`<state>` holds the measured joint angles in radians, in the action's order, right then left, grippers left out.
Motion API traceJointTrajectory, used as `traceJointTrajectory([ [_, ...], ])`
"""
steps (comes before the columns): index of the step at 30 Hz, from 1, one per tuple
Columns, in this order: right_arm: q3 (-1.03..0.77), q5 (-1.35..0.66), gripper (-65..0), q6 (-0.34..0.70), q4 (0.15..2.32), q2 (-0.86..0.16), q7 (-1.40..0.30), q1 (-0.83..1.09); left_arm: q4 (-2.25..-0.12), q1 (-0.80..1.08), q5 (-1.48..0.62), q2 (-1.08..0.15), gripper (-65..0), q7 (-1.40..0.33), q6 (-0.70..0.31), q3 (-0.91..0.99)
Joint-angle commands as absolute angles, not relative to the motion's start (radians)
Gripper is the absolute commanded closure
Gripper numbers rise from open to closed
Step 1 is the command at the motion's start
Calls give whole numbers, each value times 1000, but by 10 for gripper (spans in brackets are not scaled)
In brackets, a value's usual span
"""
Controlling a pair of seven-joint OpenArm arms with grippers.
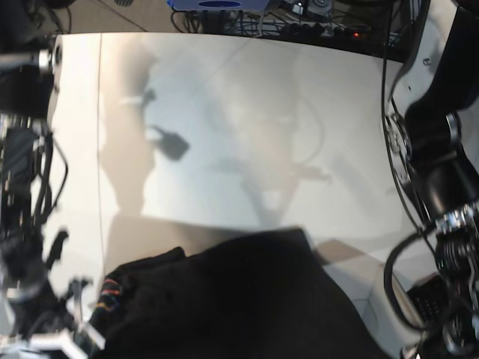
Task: Layout the t-shirt on the table in an organized manner, then fold the t-shirt properly
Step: 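Lift the shirt with both grippers and drag it to straighten it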
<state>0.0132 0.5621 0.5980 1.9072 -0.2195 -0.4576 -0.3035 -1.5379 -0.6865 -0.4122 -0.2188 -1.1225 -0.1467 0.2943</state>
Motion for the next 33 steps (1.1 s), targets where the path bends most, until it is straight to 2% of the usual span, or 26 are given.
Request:
traceJointTrajectory([
  [1,15,562,0,593,1928,-223,-469,-260,-1586,-639,-407,-225,0,-1122,-148,312],
  [6,12,561,0,591,1871,-119,-467,22,-1732,-295,-400,-231,0,-1102,-219,338],
  [11,8,561,0,588,1655,-21,-467,113,-1629,-27,-398,-231,0,-908,-217,344],
  [15,7,561,0,587,1610,39,-467,165,-1523,93,-398,-231,0,-811,-219,348],
  [21,7,561,0,587,1626,102,-470,265,-1481,219,-397,-246,0,-720,-217,348],
  [22,7,559,-56,587,1647,105,-470,285,-1481,231,-397,-251,0,-717,-217,348],
  [24,7,559,-206,587,1713,107,-470,325,-1481,242,-397,-252,0,-713,-216,349],
  [25,7,559,-239,587,1753,108,-470,348,-1481,248,-397,-265,0,-713,-216,349],
  [29,-42,558,-213,587,1908,111,-512,386,-1483,277,-397,-306,0,-711,-216,351],
  [33,-191,403,-203,587,1873,111,-522,262,-1481,297,-397,-309,0,-711,-219,435],
])
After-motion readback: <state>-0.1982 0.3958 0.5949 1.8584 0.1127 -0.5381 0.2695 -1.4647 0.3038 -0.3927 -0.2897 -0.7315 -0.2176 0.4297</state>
